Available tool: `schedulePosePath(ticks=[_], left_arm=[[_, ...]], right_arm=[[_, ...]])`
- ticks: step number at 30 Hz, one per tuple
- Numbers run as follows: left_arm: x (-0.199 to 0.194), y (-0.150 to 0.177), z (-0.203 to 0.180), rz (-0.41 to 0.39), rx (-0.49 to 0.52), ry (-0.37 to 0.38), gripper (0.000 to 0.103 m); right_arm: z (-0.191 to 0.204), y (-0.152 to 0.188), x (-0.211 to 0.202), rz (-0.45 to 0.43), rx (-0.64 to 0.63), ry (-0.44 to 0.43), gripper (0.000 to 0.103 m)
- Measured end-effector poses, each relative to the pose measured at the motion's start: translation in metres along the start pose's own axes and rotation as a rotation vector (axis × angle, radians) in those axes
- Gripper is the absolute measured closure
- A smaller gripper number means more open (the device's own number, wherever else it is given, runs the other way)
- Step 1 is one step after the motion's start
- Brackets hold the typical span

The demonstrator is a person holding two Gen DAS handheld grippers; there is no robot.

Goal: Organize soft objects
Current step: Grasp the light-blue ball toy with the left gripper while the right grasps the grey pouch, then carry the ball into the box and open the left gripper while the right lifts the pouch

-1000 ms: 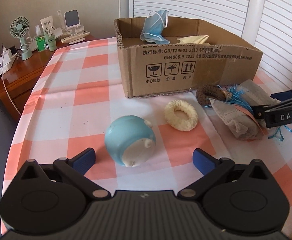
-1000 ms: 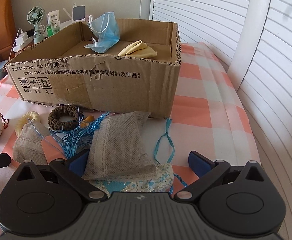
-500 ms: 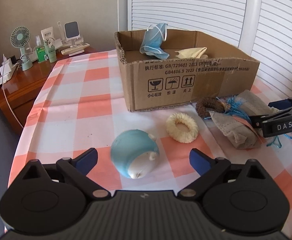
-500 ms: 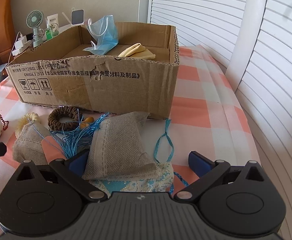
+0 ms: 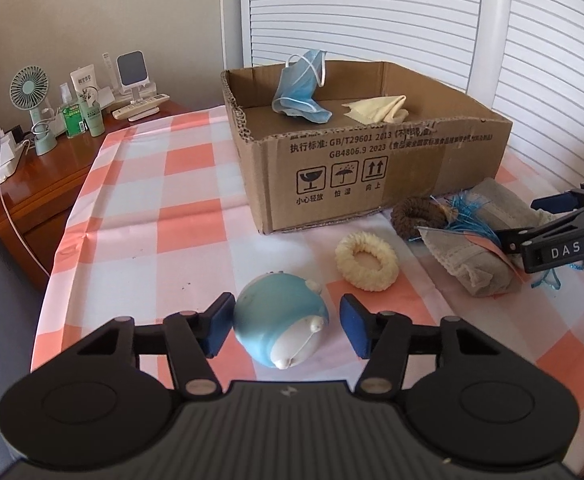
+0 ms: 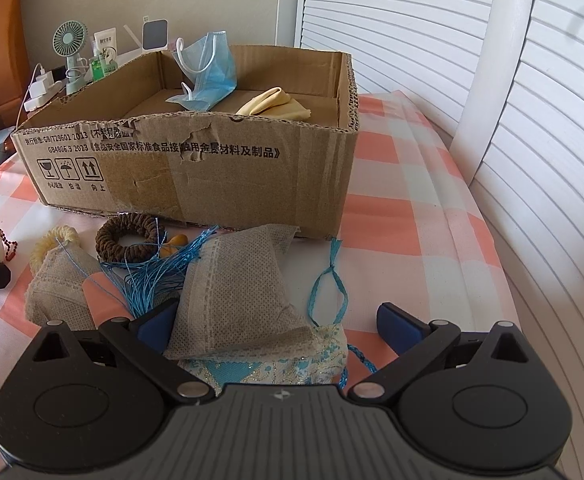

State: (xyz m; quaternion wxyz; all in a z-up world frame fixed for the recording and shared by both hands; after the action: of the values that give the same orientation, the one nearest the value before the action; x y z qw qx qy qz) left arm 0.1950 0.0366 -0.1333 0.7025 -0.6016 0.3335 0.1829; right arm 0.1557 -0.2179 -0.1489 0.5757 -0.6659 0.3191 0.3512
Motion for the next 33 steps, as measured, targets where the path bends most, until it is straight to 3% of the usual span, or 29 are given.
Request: schedulePosePath(ticks=[6, 14, 16, 25, 33], left_arm=[[-0.001, -0.001, 0.0, 0.001, -0.004, 0.004, 0.051], [0.0, -0.002, 0.0, 0.002, -0.01, 0.014, 0.054], [-0.001, -0.002, 0.001, 0.001, -0.011, 0.012, 0.056], [-0.004, -0.003, 0.0, 0.013, 0.001, 0.049, 0.058], [-0.023, -0.007, -0.005, 0.015, 0.064, 0.075, 0.058]], right_arm=[[0.007, -0.009, -0.012, -0.047, -0.045, -0.01, 0.005], [0.021, -0.014, -0.011, -0.046, -0.111, -0.044, 0.029], [0.024, -0.013, -0.009, -0.033, -0.119, -0.049, 0.042], [0.026, -0.014, -0.02, -0.016, -0.131, -0.064, 0.065], [0.024, -0.016, -0.048, -0.038, -0.177, -0.075, 0.069]])
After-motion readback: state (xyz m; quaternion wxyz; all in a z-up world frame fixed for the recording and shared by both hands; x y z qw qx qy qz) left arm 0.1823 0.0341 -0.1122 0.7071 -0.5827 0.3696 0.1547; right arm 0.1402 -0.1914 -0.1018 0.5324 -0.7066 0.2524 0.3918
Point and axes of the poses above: each gripper's, at about its wrist camera, not at the fingertips, and x roughly the way its jaws point, z to its left, y to its underside, the point moved 9 cm from there along x, roughly the way its jaws point, and after that the axes turned 4 degrees about -y, right-handed, at the moved point
